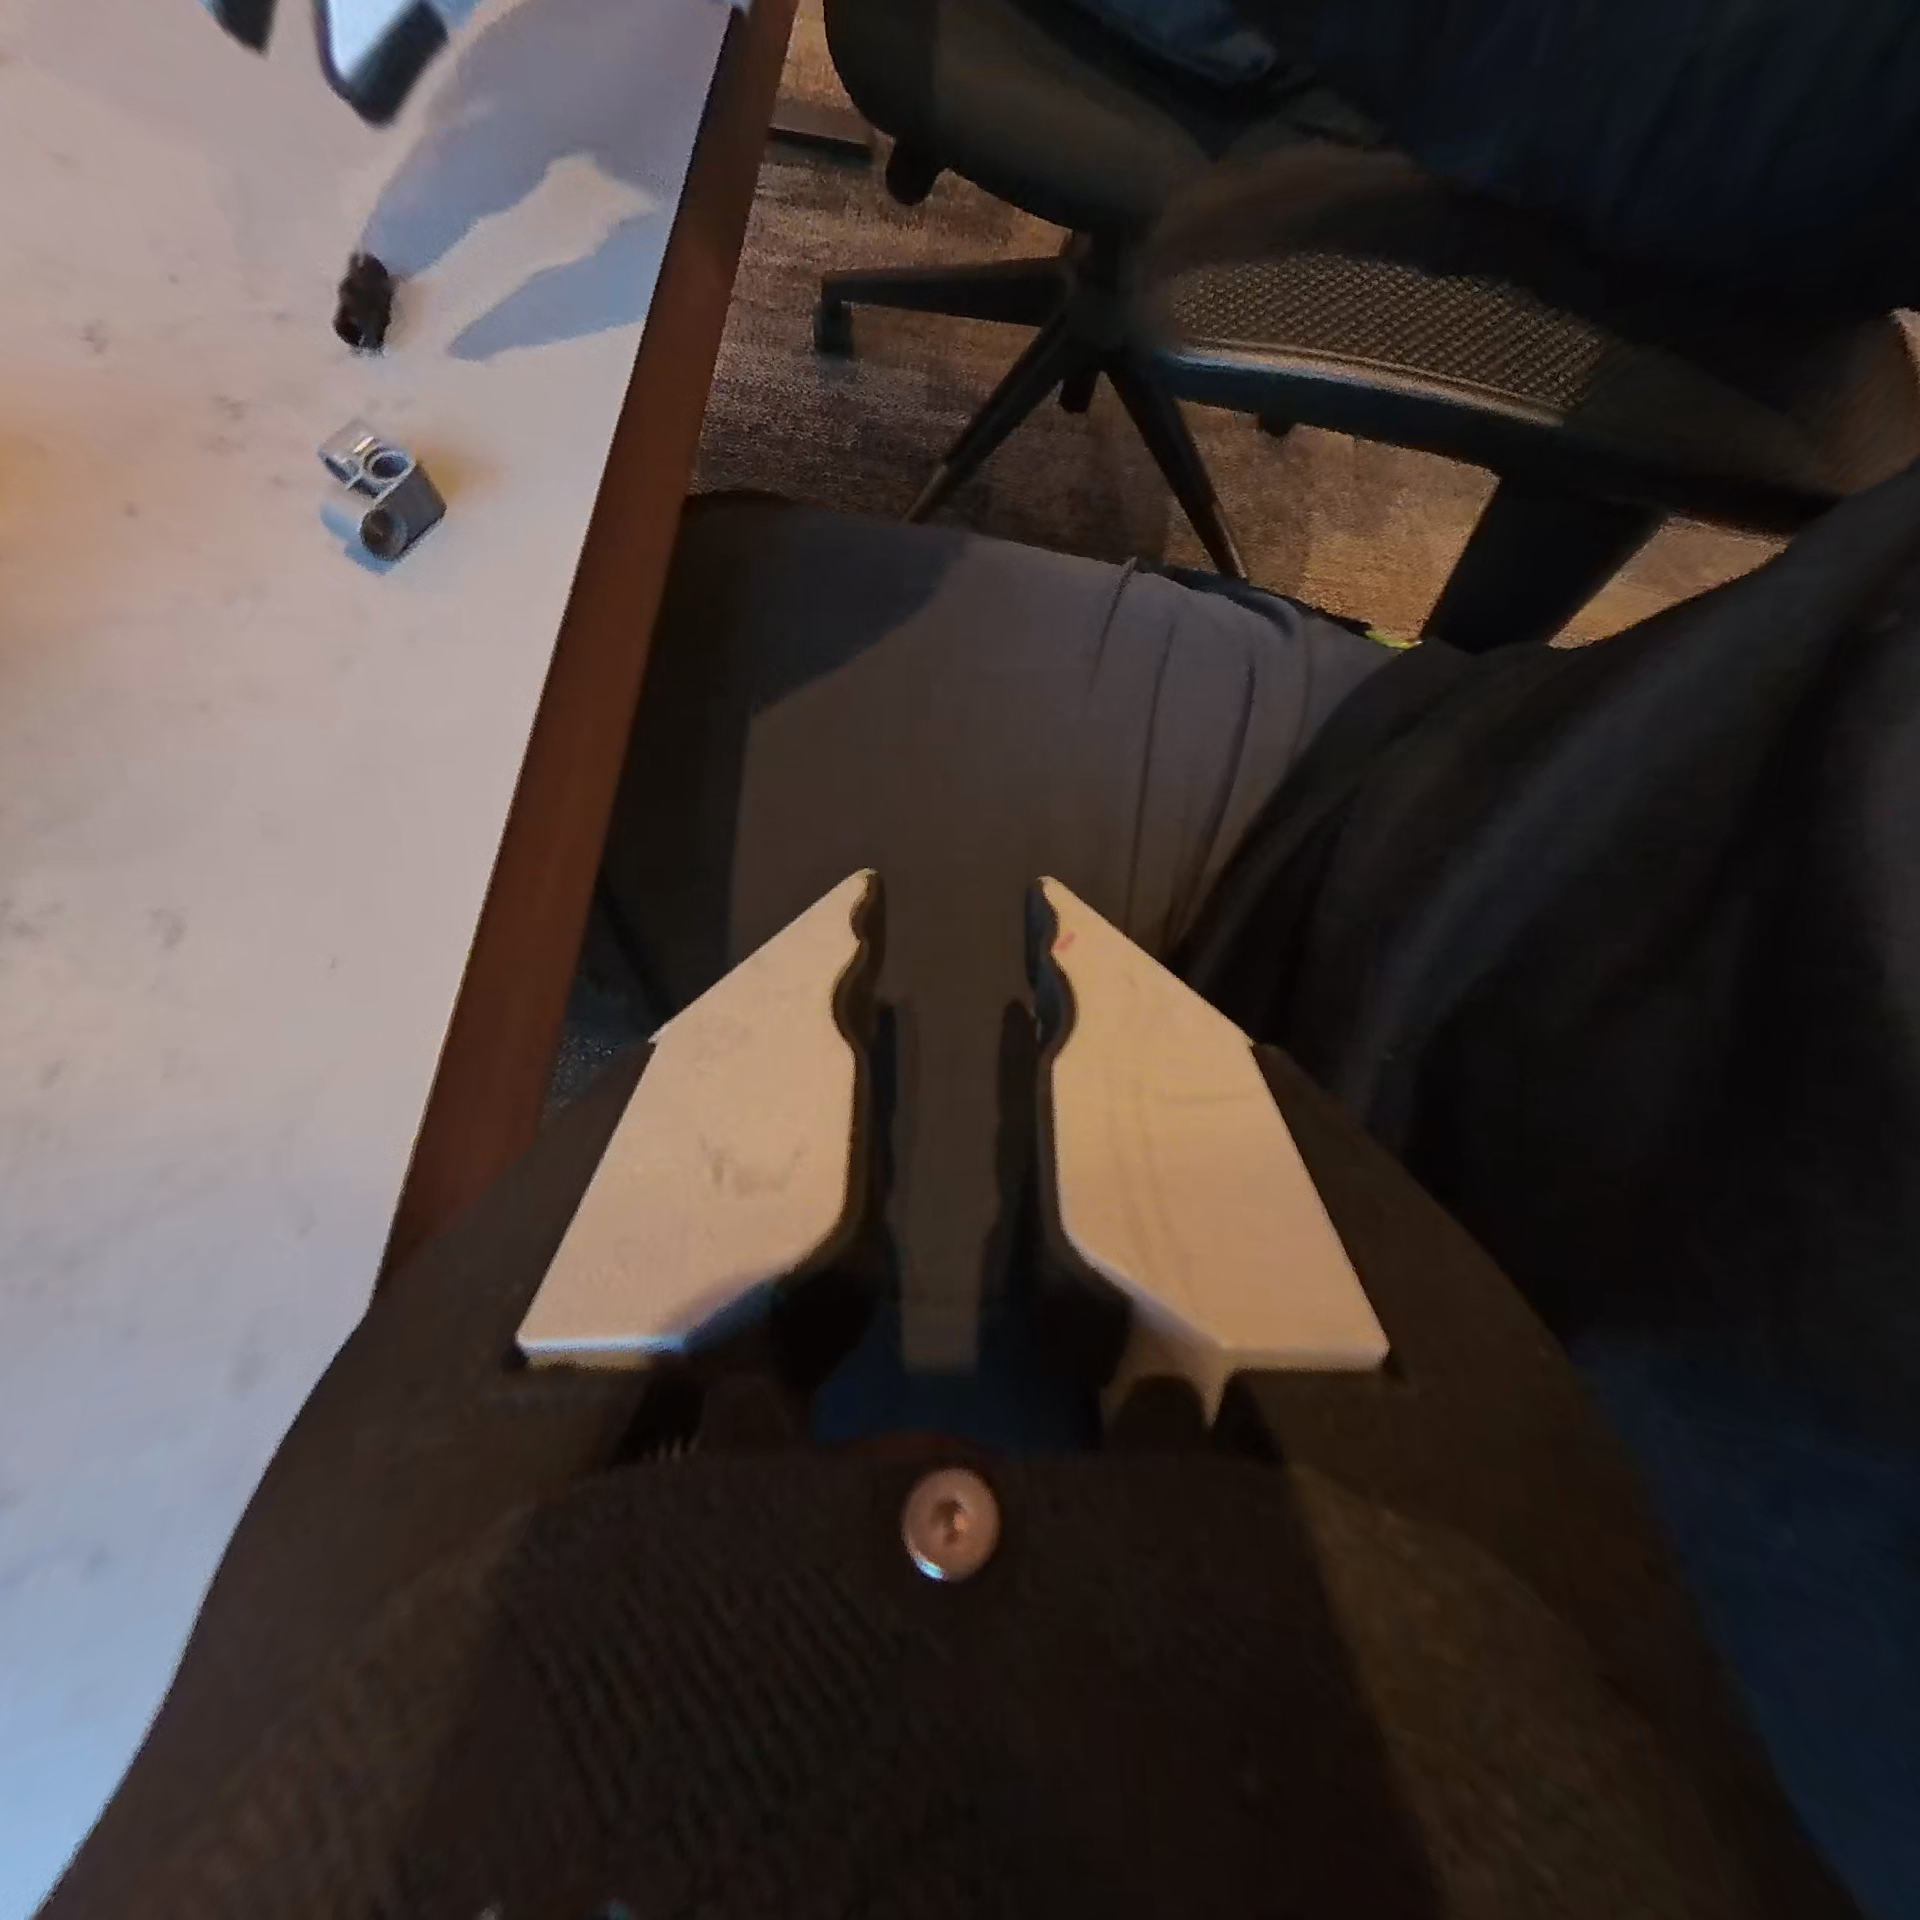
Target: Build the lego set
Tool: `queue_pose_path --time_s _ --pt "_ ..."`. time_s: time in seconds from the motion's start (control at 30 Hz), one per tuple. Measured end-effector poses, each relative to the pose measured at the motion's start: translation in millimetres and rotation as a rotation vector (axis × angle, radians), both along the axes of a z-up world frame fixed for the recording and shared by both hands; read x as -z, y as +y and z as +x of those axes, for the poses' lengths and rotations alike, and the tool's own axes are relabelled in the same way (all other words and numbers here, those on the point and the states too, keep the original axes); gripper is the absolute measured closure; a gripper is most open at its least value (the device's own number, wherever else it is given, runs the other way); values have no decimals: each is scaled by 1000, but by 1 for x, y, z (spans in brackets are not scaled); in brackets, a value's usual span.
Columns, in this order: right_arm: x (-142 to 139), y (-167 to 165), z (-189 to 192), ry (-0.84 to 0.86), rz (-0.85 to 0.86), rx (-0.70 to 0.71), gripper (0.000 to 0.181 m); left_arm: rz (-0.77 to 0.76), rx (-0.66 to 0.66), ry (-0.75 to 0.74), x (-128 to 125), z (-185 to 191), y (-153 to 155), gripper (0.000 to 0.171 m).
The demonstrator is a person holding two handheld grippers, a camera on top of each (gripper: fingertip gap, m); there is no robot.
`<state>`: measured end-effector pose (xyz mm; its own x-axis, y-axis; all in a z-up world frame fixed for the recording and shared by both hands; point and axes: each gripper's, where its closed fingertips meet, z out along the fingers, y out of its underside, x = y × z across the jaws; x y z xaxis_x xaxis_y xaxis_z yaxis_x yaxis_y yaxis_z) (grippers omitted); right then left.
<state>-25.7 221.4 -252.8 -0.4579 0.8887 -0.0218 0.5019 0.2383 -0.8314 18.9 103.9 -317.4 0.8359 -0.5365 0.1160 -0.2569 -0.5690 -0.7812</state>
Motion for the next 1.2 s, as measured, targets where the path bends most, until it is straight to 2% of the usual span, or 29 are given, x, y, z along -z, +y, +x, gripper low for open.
queue_pose_path --time_s 0.13,0.37,0.47,0.73,0.97,1.2 --pt "17 0 5 -83 65 -39 165 22 30 20 -4 4 1 145" --pt "26 0 -2 -183 71 -122 164 73 13 8 -16 -2 7 145" --pt "26 -4 -6 -202 43 -161 177 92 -13 1 -20 -9 9 146" --pt "19 -11 -10 -162 30 -146 177 155 -94 -3 -37 -24 18 148" --pt "-3 -46 -10 -124 12 -215 177 296 -215 150 -76 -57 35 150" --pt "-9 -73 -14 -141 13 -281 177 361 -179 363 -76 -65 37 158"
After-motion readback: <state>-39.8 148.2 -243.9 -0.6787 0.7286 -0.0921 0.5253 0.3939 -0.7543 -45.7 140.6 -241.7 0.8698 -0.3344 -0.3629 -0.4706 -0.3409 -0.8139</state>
